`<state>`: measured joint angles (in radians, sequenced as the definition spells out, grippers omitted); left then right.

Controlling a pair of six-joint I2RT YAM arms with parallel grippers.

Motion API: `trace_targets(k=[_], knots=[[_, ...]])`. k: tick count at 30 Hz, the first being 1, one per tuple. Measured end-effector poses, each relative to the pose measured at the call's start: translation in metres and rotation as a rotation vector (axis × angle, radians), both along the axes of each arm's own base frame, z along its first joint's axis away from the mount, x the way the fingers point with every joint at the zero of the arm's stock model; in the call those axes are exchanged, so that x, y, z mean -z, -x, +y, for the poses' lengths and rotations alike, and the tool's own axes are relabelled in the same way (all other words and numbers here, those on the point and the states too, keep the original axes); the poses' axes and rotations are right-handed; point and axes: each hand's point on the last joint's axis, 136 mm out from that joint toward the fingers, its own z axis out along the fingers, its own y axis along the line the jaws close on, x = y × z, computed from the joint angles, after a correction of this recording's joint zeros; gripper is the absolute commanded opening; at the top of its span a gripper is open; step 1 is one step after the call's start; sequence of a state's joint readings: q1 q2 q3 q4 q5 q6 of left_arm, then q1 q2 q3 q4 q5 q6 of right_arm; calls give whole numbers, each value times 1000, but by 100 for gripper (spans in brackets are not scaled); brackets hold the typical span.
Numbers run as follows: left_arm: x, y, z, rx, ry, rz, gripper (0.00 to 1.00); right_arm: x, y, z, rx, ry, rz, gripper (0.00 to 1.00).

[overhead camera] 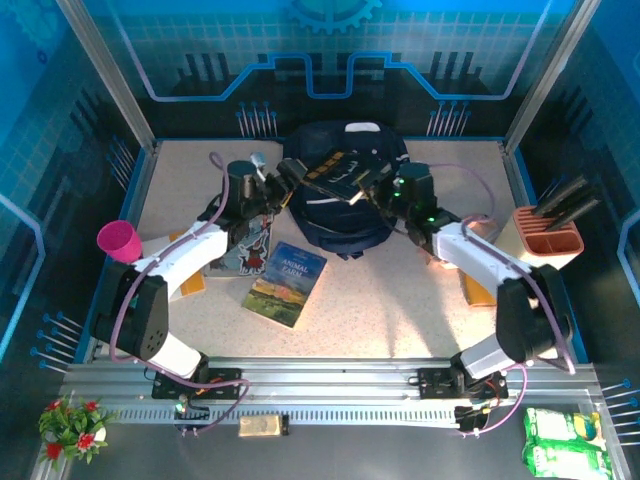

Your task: Pack books, pencil case, and school supplies into a backpack

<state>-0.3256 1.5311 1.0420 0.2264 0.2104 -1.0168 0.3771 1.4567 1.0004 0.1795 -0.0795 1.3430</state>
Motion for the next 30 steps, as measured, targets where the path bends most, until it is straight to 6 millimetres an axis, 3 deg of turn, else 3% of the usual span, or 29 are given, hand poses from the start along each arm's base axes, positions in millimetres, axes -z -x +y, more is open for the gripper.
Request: trace_targets(k=[4,8,13,21,30], knots=[[-9,0,-26,132,-138,-60,96,-25,23,-49,63,136,-66,3],[-4,-9,-58,278,-279,-96,99,-42,50,-98,145,256,-105,4],[17,-16,-88,437,-441,-116,99,-30,84,-141,240,398,-60,5],[69,-18,-103,645,-662,-114,95,28,121,-165,253,532,116,5],[91,-8,-113,914,-958,-192,86,34,130,-170,257,551,137,5]])
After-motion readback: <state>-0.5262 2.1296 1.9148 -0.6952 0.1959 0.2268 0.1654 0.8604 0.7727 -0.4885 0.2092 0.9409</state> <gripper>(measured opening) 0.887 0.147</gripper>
